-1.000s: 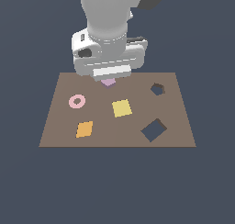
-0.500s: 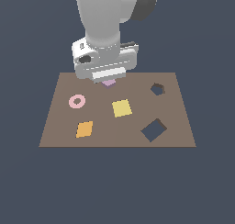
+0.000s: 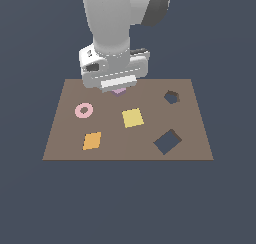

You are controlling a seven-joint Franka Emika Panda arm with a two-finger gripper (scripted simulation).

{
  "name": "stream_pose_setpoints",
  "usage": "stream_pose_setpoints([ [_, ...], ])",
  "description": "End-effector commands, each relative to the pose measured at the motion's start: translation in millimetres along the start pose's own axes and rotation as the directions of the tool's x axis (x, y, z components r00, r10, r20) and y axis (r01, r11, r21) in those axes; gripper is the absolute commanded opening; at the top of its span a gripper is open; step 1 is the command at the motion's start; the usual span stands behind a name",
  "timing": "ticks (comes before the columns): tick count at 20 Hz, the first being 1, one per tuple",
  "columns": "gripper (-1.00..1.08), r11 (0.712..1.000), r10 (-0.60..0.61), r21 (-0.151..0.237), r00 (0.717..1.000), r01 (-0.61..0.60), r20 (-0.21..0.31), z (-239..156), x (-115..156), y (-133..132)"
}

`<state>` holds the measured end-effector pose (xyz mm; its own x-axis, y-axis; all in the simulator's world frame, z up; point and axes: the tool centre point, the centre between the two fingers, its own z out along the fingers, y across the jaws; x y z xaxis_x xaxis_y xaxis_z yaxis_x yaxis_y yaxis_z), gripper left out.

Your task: Insert a designated object into the corresponding slot on a board.

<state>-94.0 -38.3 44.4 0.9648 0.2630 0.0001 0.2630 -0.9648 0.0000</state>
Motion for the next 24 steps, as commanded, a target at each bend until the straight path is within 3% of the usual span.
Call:
stream_pose_setpoints([
  [1,1.00,1.000,-0.001,0.000,1.000,0.001,0.001,7.3,-0.4,0.1],
  [6,1.00,1.000,-0.002,0.000,1.000,0.002,0.000,14.4,-0.6,0.0],
  [7,-1.00,1.000,-0.002,0.000,1.000,0.002,0.000,14.4,-0.6,0.0],
  [24,-1.00,0.999,-0.053,-0.001,0.999,0.053,0.000,13.1,7.8,-6.1],
])
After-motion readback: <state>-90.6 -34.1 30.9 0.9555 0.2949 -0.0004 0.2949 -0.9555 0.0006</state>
